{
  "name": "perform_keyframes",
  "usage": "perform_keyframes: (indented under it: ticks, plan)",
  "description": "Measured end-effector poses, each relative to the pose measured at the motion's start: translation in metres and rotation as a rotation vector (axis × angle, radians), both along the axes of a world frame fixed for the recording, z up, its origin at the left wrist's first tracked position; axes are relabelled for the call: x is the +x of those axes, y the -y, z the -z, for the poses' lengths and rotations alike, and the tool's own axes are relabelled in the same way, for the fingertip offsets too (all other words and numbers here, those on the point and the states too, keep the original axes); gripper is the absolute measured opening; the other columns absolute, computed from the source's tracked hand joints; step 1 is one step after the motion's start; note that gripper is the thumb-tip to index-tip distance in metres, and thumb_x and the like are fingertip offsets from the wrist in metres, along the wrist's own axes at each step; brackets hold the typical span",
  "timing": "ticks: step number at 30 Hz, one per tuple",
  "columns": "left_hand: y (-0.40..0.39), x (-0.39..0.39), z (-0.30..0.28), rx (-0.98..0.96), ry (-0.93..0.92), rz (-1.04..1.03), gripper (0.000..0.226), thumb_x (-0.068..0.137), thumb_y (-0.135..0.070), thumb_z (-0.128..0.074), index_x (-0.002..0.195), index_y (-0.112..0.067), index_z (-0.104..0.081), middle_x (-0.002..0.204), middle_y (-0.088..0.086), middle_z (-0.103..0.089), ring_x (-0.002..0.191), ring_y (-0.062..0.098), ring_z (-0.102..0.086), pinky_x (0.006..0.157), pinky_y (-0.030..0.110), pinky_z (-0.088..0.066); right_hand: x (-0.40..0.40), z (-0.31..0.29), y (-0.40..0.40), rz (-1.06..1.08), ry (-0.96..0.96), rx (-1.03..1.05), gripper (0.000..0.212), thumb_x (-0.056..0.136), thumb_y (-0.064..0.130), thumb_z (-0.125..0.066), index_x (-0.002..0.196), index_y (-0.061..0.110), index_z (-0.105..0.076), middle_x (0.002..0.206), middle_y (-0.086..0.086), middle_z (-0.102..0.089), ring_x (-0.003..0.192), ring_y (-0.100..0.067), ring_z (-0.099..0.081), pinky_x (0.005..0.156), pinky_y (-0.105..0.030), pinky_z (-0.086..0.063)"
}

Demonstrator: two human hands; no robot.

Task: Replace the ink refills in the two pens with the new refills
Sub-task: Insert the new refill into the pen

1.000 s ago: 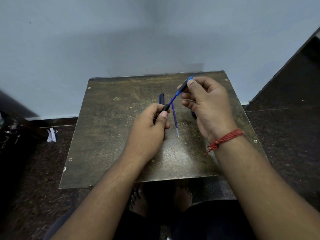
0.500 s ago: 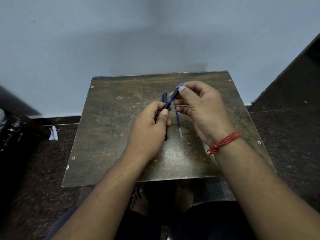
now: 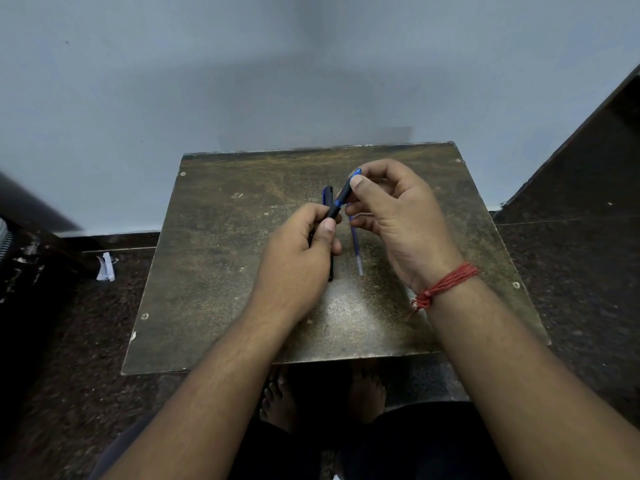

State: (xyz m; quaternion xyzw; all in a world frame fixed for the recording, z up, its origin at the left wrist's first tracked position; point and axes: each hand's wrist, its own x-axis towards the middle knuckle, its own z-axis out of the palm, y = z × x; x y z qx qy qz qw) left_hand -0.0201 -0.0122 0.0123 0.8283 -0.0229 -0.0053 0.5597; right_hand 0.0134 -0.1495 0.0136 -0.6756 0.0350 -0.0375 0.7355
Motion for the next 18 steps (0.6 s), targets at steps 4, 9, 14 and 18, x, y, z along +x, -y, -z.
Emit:
perform_keyframes:
  ticks: [4,9,14,18]
  plan:
    - [0.0002,-0.0012,-0.0016,-0.012,-0.007,0.008,0.019,0.104,-0.015,-0.047,0.099,-0.022,-0.064,0.072,-0.005,-0.063,0.057,-0.003,-0.051,0.053,0.007,-0.041,-0.0006,-0.0005,0.0004,-0.02,0.03,-0.035,0.015,0.095,0.01,-0.061,0.105,0.018,-0.068,0.081,-0.004,-0.07,0.069,-0.011,-0.064,0.067,-0.032,-0.053]
    - [0.0,-0.0013,-0.0013,-0.004,-0.008,0.017,0.019,0.104,-0.015,-0.047,0.099,-0.022,-0.065,0.07,-0.006,-0.062,0.054,-0.003,-0.051,0.052,0.008,-0.04,0.0002,-0.0013,0.0032,-0.037,0.015,-0.057,0.002,0.094,0.013,-0.066,0.092,0.011,-0.065,0.074,0.0,-0.067,0.067,-0.01,-0.061,0.062,-0.027,-0.05]
    - [0.0016,-0.0015,0.0006,0.001,0.005,0.03,0.019,0.104,-0.015,-0.048,0.098,-0.022,-0.064,0.07,-0.007,-0.062,0.054,-0.002,-0.05,0.052,0.009,-0.04,0.0014,0.0021,0.0036,-0.017,0.017,-0.067,0.017,0.091,0.024,-0.071,0.081,0.018,-0.059,0.067,-0.001,-0.059,0.059,-0.012,-0.052,0.054,-0.022,-0.042]
    - [0.0011,-0.0015,0.0008,-0.008,-0.002,0.028,0.02,0.104,-0.018,-0.047,0.098,-0.027,-0.063,0.07,-0.007,-0.062,0.056,-0.001,-0.051,0.053,0.011,-0.042,0.0009,0.0026,0.0063,0.004,0.018,-0.065,0.015,0.089,0.03,-0.071,0.092,0.018,-0.063,0.085,-0.005,-0.068,0.077,-0.017,-0.064,0.062,-0.025,-0.05]
